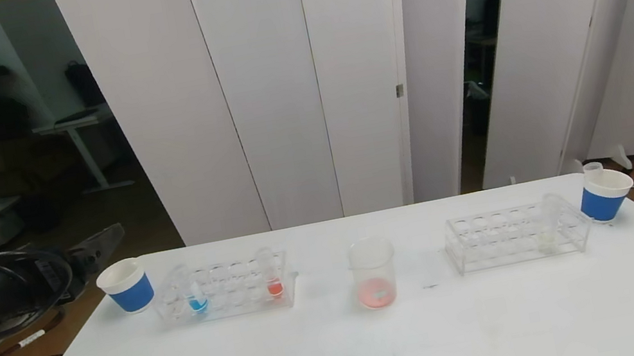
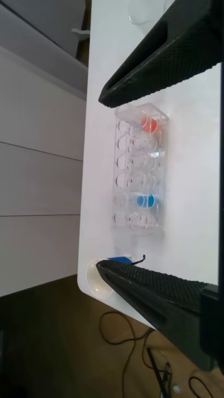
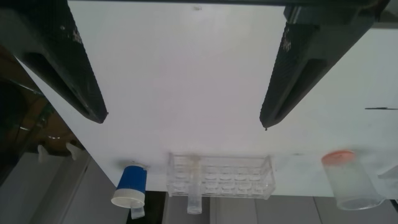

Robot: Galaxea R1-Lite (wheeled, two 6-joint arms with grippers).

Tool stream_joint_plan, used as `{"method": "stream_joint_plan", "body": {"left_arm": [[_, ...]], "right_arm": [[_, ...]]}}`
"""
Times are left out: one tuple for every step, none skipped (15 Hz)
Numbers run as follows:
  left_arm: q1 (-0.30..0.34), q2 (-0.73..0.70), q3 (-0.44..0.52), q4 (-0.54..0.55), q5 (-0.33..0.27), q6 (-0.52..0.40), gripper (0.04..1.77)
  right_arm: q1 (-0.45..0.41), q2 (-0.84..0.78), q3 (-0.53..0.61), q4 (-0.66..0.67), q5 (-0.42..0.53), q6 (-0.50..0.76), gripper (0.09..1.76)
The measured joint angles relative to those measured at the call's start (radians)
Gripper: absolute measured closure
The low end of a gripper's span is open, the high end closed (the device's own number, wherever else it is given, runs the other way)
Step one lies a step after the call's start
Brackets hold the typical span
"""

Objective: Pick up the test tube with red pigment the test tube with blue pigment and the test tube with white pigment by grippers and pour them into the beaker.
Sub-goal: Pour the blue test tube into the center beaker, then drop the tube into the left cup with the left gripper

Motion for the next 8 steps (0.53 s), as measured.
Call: {"method": "stream_joint_plan", "body": {"left_arm": [[-0.004, 0.038, 0.025, -0.039, 0.0, 0.0, 0.06], [-0.006, 0.075, 0.05, -0.087, -0.002, -0.001, 0.06], [-0.008, 0.113, 0.079, -0.143, -0.004, -0.007, 0.06], [-0.011, 0.146, 0.105, -0.19, -0.006, -0.019, 0.06], [-0.014, 0.178, 0.13, -0.227, -0.007, -0.027, 0.06], [-0.02, 0.209, 0.157, -0.265, -0.007, -0.032, 0.06], [-0.026, 0.237, 0.179, -0.307, -0.007, -0.034, 0.06], [-0.032, 0.267, 0.198, -0.35, -0.007, -0.038, 0.06]], "right_arm": [[0.0, 0.0, 0.0, 0.0, 0.0, 0.0, 0.1], [0.0, 0.0, 0.0, 0.0, 0.0, 0.0, 0.1], [0.0, 0.0, 0.0, 0.0, 0.0, 0.0, 0.1], [0.0, 0.0, 0.0, 0.0, 0.0, 0.0, 0.1], [0.0, 0.0, 0.0, 0.0, 0.0, 0.0, 0.1], [0.0, 0.0, 0.0, 0.0, 0.0, 0.0, 0.1], [0.0, 0.0, 0.0, 0.0, 0.0, 0.0, 0.1], [0.0, 0.0, 0.0, 0.0, 0.0, 0.0, 0.1]]}}
